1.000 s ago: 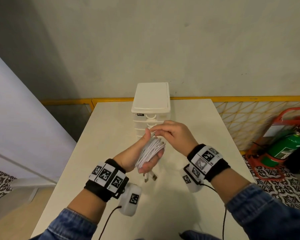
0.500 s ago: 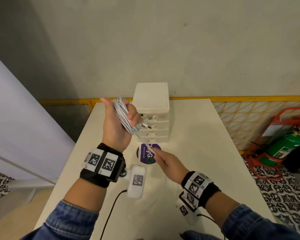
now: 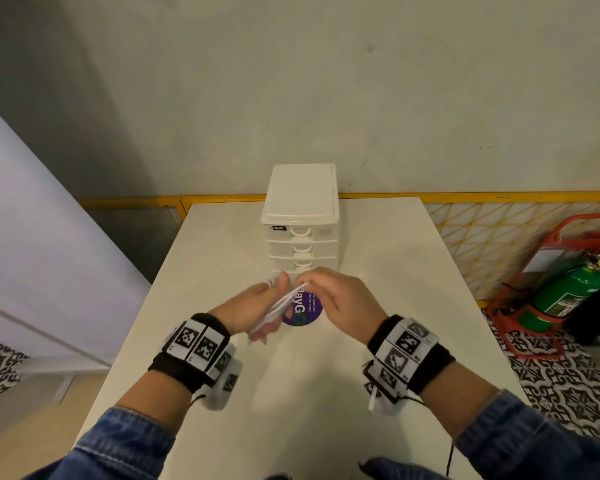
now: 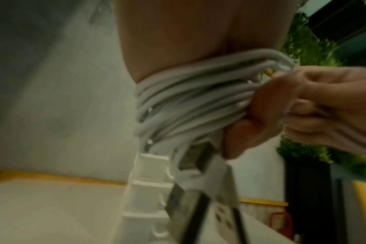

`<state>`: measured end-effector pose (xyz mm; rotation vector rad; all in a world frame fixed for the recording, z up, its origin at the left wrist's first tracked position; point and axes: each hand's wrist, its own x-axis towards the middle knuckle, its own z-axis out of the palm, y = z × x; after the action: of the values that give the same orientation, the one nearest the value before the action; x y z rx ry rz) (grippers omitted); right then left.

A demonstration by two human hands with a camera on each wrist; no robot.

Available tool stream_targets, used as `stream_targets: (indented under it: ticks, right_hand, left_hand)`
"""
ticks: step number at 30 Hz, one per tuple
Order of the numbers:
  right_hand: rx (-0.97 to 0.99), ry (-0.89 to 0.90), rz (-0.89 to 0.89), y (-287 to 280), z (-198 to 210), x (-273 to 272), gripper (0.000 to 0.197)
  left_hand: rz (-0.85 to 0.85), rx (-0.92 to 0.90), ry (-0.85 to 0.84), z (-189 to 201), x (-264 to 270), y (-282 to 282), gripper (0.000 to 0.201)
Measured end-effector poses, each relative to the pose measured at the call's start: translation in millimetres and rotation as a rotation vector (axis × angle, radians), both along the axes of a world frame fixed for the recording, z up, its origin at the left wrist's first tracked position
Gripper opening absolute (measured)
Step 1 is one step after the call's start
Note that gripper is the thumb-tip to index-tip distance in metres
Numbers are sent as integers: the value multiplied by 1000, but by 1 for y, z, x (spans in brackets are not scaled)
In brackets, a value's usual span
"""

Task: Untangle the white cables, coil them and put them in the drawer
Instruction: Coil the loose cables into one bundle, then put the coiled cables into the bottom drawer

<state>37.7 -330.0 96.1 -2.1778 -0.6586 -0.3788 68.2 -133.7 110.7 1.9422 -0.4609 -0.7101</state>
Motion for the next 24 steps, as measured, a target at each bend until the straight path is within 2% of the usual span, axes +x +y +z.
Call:
stream_targets:
  ticks: [2,5,8,11,13,16,18,19,22,24]
  right_hand:
    - [-19,-3,-15,-1,7,9,23]
    - [37,49,31,-1,8,14,28]
    - [221,208,47,1,7,15,25]
    - [517,498,94,5,14,6,28]
    - [643,578,88,6,17,2,30]
    - [796,618,114,7,22,-1,41]
    - [836,662,168,9,23,-2,56]
    - [819,663,174,10,22,-2,57]
    - [671,540,69,11,22,-4,31]
    - [607,462,33,8,23,-2,25]
  left_hand:
    - [-175,-141,196,-1,-12,-8,96]
    - [-269,-424,407,8,-19,-17,67]
    - [-264,-544,455,16,-18,-18,38]
    - [-293,-703,531,17,-16,-19,30]
    - [-306,-784,575,18,-15,-22,26]
    - [-266,-858,613,19,-11,-28,21]
    - [-227,-912,649,19,-7,-29,19]
    - [-215,-927,648,18,-5,-30,18]
    - [-90,-840,534,19,-6,-34,22]
    - [59,-714,415,22,-6,-35,26]
